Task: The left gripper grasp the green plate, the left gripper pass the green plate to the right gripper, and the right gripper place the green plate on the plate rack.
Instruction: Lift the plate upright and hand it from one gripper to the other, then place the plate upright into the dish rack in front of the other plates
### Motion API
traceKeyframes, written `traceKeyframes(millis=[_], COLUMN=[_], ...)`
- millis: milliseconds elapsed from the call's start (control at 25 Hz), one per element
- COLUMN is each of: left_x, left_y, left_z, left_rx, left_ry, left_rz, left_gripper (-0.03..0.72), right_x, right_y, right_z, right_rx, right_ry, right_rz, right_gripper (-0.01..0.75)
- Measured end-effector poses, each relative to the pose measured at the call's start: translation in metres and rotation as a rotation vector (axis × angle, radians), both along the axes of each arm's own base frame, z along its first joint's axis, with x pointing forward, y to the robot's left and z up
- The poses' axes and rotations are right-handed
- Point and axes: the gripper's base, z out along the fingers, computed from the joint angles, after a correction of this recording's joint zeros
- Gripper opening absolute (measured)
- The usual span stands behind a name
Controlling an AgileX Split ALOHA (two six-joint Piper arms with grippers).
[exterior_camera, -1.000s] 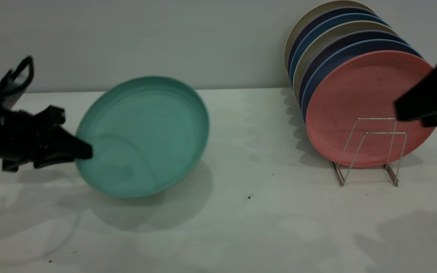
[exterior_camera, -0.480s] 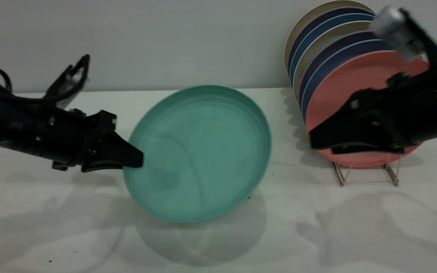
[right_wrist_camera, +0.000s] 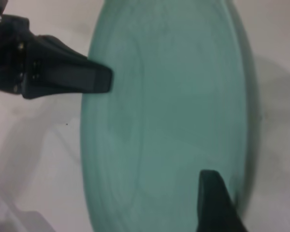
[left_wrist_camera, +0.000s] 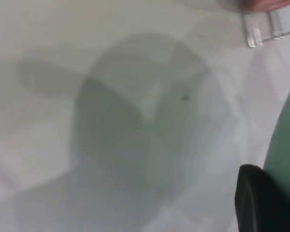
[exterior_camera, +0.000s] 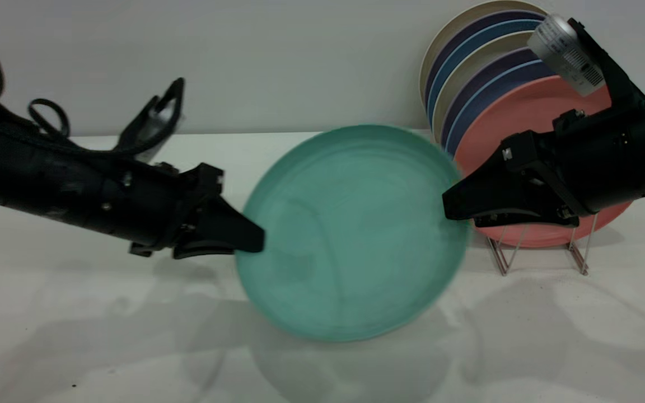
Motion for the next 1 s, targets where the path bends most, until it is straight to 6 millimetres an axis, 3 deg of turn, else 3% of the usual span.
traceKeyframes(millis=[200,280,400,520,640,840,920,1000], left_x=[-0.005,-0.005,-0.005,-0.004,0.001,0.011,0.012,0.011], left_y=[-0.013,-0.013,-0.013,-0.011,0.003,0.043,0.062,0.08], left_z=[0.007,0.007,0.007,0.009,0.011,0.018,0.018,0.015], left_rx=[-0.09,-0.097,-0.099,-0.122,-0.165,-0.265,-0.268,-0.244], left_ry=[-0.007,-0.01,-0.006,0.017,0.038,0.061,0.079,0.104], left_rz=[-0.055,-0.059,-0.054,-0.037,0.012,0.128,0.172,0.189], left_gripper=[0.019,0.022,0.031,0.081,0.23,0.639,0.701,0.708], right_x=[0.0,0.0,0.0,0.0,0.001,0.003,0.002,-0.001], right_y=[0.001,0.001,0.001,0.0,-0.003,-0.009,-0.009,-0.009], right_z=[0.0,0.001,0.001,0.0,-0.002,-0.007,-0.005,0.001], right_rx=[0.015,0.024,0.033,0.027,-0.016,-0.136,-0.19,-0.259], right_ry=[0.013,0.024,0.039,0.043,0.036,-0.028,-0.104,-0.205], right_rz=[-0.008,-0.017,-0.029,-0.046,-0.057,-0.021,0.072,0.203], right_gripper=[0.389,0.316,0.117,0.08,0.08,0.08,0.08,0.08])
